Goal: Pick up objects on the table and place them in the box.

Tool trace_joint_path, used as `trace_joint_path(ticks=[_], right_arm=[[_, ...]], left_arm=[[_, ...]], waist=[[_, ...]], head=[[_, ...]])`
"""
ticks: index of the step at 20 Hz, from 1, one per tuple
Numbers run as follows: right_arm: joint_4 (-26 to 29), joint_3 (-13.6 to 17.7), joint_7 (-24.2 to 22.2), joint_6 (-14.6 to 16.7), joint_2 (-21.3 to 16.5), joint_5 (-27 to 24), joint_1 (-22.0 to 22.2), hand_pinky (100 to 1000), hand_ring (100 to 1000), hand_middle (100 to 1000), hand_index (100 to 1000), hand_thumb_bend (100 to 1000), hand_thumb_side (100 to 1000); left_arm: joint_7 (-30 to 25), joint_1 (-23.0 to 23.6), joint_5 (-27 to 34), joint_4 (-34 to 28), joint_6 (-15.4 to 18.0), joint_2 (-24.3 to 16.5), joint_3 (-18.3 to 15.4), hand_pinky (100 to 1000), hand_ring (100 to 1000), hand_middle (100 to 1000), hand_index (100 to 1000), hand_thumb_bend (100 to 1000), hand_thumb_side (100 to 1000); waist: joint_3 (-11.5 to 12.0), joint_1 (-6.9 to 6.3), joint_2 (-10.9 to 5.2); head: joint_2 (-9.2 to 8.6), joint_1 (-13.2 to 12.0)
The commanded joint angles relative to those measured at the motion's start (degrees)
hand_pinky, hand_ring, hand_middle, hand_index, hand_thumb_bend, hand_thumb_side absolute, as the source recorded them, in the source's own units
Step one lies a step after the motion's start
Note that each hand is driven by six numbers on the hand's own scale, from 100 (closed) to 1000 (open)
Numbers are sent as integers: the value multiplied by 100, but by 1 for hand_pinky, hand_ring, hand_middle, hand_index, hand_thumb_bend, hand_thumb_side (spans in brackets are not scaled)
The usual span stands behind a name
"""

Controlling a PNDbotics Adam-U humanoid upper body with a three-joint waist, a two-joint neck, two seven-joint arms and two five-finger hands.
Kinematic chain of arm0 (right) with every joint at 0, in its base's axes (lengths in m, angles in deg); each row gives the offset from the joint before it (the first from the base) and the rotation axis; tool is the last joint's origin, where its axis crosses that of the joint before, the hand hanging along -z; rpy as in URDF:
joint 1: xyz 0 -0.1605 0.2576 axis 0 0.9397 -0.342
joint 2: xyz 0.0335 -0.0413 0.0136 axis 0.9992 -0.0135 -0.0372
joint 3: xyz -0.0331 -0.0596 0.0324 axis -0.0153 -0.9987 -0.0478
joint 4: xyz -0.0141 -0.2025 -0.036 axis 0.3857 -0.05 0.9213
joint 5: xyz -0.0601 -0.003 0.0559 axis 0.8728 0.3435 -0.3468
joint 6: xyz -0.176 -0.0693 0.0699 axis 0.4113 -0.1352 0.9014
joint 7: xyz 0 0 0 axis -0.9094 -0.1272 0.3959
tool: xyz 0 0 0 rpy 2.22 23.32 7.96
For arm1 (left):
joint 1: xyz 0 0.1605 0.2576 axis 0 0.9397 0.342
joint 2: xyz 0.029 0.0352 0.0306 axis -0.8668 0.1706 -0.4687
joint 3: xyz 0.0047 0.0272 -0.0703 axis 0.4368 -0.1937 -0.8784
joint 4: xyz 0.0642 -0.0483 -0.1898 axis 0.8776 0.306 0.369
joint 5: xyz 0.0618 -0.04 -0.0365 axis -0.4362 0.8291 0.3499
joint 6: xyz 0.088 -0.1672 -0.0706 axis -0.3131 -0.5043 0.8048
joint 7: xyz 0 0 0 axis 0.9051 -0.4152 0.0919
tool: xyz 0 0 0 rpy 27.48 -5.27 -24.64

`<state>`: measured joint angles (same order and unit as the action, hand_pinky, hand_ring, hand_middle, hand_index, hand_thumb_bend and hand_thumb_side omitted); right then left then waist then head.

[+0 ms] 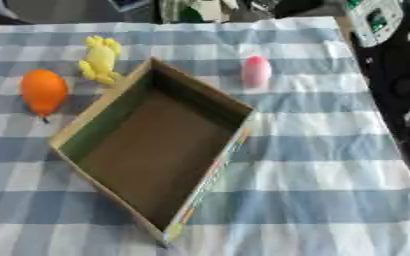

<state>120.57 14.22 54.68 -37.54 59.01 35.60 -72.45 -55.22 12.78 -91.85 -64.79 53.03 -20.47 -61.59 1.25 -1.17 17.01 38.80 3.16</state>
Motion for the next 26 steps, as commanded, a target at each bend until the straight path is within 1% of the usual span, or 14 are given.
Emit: trace_joint_path(ticks=[1, 2, 5, 7, 9, 11, 12, 14, 18, 22, 26], right_arm=[[-432, 70, -147, 369, -1, 412, -225, 819, 840, 822, 872, 185, 756], [-525, 76, -150, 420, 13, 503, -243, 821, 843, 826, 879, 203, 737], [-726, 96, -215, 537, 25, 689, -252, 830, 853, 834, 903, 233, 737], [-809, 104, -311, 593, 21, 731, -242, 838, 863, 841, 921, 273, 719], [-875, 95, -473, 638, 15, 745, -224, 848, 879, 846, 937, 343, 691], [-940, 106, -681, 637, 10, 719, -208, 853, 884, 845, 943, 410, 643], [-961, 115, -788, 621, 6, 697, -201, 856, 887, 848, 947, 448, 589], [-989, 121, -1029, 585, -4, 667, -185, 859, 891, 852, 950, 495, 524], [-1019, 132, -1459, 518, -9, 584, -170, 862, 897, 849, 955, 535, 460], [-1019, 118, -1783, 451, -20, 475, -147, 864, 897, 822, 952, 544, 442], [-1003, 86, -2038, 438, -43, 289, -97, 864, 893, 792, 951, 541, 443]], left_arm=[[-33, -27, 41, -99, 5, -111, 17, 525, 591, 586, 819, 100, 730], [-37, -26, 43, -99, 3, -109, 19, 524, 591, 586, 819, 100, 730], [-39, -27, 46, -99, 1, -108, 19, 524, 591, 586, 819, 100, 730], [-38, -33, 47, -99, 0, -108, 20, 525, 591, 586, 819, 100, 731], [-42, -40, 48, -99, -3, -102, 25, 524, 591, 586, 819, 100, 732], [-45, -48, 48, -99, -7, -97, 28, 525, 592, 586, 819, 100, 732], [-44, -52, 48, -99, -6, -98, 28, 525, 592, 586, 819, 100, 731], [-41, -57, 48, -99, -4, -100, 28, 525, 592, 586, 819, 100, 731], [-47, -61, 49, -99, -7, -96, 34, 525, 592, 586, 819, 100, 731], [-52, -65, 48, -99, -8, -96, 37, 525, 592, 586, 819, 100, 732], [-60, -65, 46, -99, -9, -95, 38, 525, 592, 586, 818, 100, 731]], waist=[[14, -6, -117], [18, -6, -113], [23, -8, -103], [20, -4, -94], [13, 0, -79], [10, -1, -66], [12, -3, -60], [17, -7, -48], [15, -9, -31], [4, -9, -25], [-1, -5, -21]], head=[[-9, 19], [-12, 20], [-19, 15], [-25, 11], [-37, -2], [-46, -8], [-50, -10], [-55, -12], [-57, -15], [-55, -19], [-58, -22]])
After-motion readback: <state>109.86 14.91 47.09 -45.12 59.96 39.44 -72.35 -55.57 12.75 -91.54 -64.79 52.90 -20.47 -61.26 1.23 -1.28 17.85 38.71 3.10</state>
